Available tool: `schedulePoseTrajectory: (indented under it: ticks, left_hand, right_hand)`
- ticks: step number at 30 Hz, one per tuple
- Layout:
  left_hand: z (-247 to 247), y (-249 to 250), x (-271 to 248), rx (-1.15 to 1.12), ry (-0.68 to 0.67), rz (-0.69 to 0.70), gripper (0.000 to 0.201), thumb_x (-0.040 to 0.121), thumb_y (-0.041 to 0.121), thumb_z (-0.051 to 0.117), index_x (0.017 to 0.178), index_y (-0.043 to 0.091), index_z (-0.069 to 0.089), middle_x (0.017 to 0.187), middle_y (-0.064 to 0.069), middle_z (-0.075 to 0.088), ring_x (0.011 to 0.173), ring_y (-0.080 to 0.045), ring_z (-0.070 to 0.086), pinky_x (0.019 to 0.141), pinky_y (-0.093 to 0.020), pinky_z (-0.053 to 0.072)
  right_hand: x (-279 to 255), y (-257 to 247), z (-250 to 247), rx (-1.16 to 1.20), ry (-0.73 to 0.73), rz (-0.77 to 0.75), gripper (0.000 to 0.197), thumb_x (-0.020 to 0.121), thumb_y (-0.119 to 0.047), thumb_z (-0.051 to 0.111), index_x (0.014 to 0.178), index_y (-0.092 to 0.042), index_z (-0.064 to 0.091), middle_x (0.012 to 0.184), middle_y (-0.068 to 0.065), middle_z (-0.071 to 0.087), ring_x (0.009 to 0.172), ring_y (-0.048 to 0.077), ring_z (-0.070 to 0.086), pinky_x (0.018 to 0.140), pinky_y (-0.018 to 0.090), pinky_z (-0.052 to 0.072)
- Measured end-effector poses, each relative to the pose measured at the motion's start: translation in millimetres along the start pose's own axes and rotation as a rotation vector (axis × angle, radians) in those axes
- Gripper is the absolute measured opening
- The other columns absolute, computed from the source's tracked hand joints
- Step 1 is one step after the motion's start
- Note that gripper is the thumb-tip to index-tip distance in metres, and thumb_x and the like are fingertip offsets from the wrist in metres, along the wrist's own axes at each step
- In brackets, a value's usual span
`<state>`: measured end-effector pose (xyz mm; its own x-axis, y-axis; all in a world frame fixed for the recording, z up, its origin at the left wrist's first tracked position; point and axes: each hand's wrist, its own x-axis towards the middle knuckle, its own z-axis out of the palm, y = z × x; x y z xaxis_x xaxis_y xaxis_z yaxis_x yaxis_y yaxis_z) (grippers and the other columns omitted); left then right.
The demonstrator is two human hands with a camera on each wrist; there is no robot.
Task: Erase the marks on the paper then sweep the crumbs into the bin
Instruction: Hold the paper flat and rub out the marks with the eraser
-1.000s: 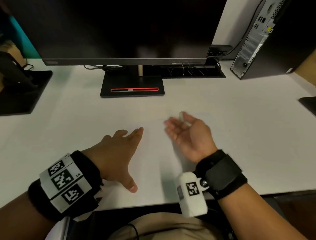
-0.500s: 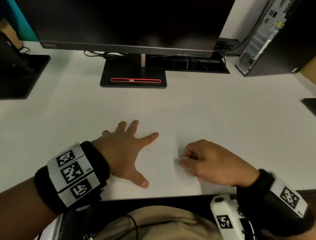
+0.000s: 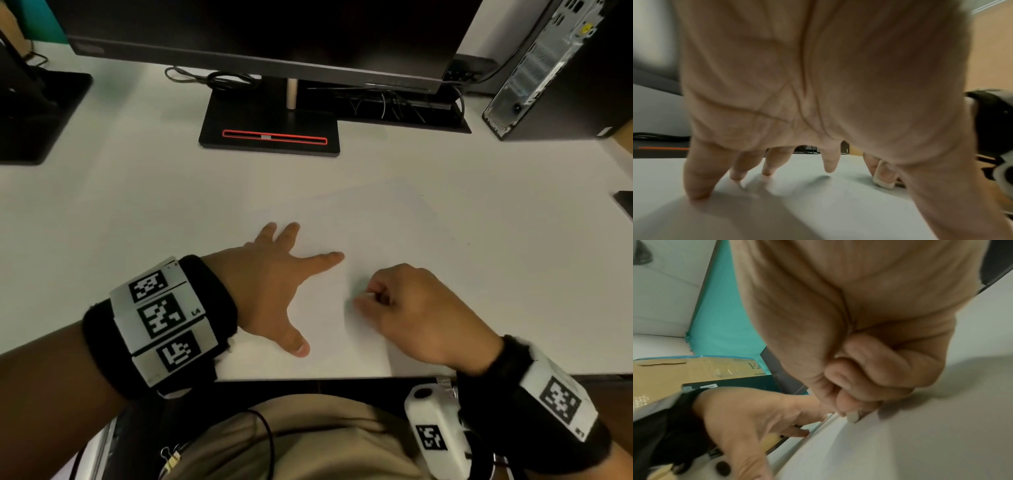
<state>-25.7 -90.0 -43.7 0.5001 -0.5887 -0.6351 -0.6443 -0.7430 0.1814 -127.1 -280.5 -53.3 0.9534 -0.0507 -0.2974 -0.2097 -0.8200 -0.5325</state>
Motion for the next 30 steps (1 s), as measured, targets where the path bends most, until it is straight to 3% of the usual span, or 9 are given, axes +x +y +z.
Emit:
schedulePoseTrajectory:
  ticks: [4,7,11,13,16,20,24,27,30]
  left_hand:
    - [0,2,2,0.016,-0.005,-0.004,0.120,0.067,0.072,0.075,0.143,0.064,-0.019,0.160,-0.006,-0.031,0.148,-0.033,-0.027,0.121,-0.051,0.018]
    - [0,3,2,0.023,-0.003,-0.010,0.120,0.068,0.072,0.074,0.143,0.064,-0.019,0.161,-0.007,-0.031,0.148,-0.034,-0.026,0.121,-0.051,0.019]
    - [-1,5,1,0.026,-0.012,-0.023,0.120,0.068,0.073,0.074,0.144,0.063,-0.019,0.161,-0.008,-0.031,0.147,-0.036,-0.026,0.120,-0.054,0.019]
    - [-1,5,2,0.034,-0.007,-0.021,0.120,0.068,0.073,0.074,0.144,0.062,-0.018,0.161,-0.009,-0.030,0.148,-0.036,-0.025,0.120,-0.055,0.020]
    - [-1,5,1,0.026,-0.006,-0.024,0.121,0.068,0.073,0.074,0.145,0.062,-0.018,0.161,-0.009,-0.030,0.148,-0.036,-0.025,0.119,-0.056,0.021]
    - [-1,6,1,0.032,-0.007,-0.026,0.121,0.068,0.072,0.074,0.145,0.062,-0.017,0.161,-0.009,-0.030,0.148,-0.037,-0.024,0.119,-0.055,0.023]
    - [-1,6,2,0.021,-0.004,-0.029,0.121,0.067,0.072,0.075,0.145,0.062,-0.017,0.161,-0.009,-0.030,0.148,-0.036,-0.025,0.119,-0.056,0.022]
    - [-1,6,1,0.020,-0.002,-0.023,0.121,0.066,0.073,0.075,0.146,0.061,-0.016,0.161,-0.010,-0.029,0.148,-0.037,-0.024,0.119,-0.057,0.021]
    - [-1,5,2,0.023,0.002,-0.023,0.120,0.067,0.072,0.075,0.146,0.061,-0.016,0.161,-0.010,-0.029,0.148,-0.037,-0.024,0.119,-0.056,0.022]
  right_hand:
    - [-10,-14,13,-0.008,-0.110,-0.085,0.036,0.098,-0.035,0.057,0.076,-0.008,0.064,0.066,0.008,0.065,0.053,0.014,0.053,0.052,0.020,0.041]
    - [0,-7,5,0.023,-0.034,-0.033,0.038,0.097,-0.032,0.059,0.073,-0.002,0.062,0.066,0.013,0.065,0.050,0.014,0.048,0.052,0.022,0.039]
    - [-6,-16,13,-0.006,-0.048,-0.078,0.036,0.098,-0.032,0.058,0.071,-0.008,0.061,0.058,0.003,0.057,0.048,0.010,0.045,0.052,0.017,0.040]
    - [-7,-16,14,-0.013,-0.081,-0.072,0.036,0.097,-0.033,0.059,0.074,-0.005,0.063,0.062,0.009,0.061,0.051,0.013,0.049,0.054,0.021,0.040]
    - [1,-9,5,0.041,0.008,-0.012,0.038,0.097,-0.030,0.060,0.075,0.002,0.062,0.067,0.018,0.063,0.049,0.012,0.045,0.052,0.023,0.038]
    - [-8,-21,18,0.001,-0.086,-0.064,0.034,0.097,-0.035,0.059,0.076,-0.008,0.064,0.063,0.007,0.062,0.051,0.010,0.048,0.053,0.020,0.041]
    - [0,-15,11,0.016,-0.029,-0.033,0.037,0.097,-0.035,0.060,0.075,-0.005,0.064,0.064,0.010,0.063,0.051,0.011,0.046,0.053,0.020,0.039]
    - [-6,-25,20,0.007,-0.095,-0.093,0.035,0.098,-0.036,0.059,0.075,-0.011,0.064,0.061,0.003,0.061,0.052,0.014,0.052,0.055,0.021,0.043]
    - [-1,-20,18,0.006,-0.088,-0.071,0.037,0.098,-0.035,0.059,0.077,-0.006,0.066,0.064,0.010,0.064,0.054,0.016,0.053,0.057,0.024,0.043]
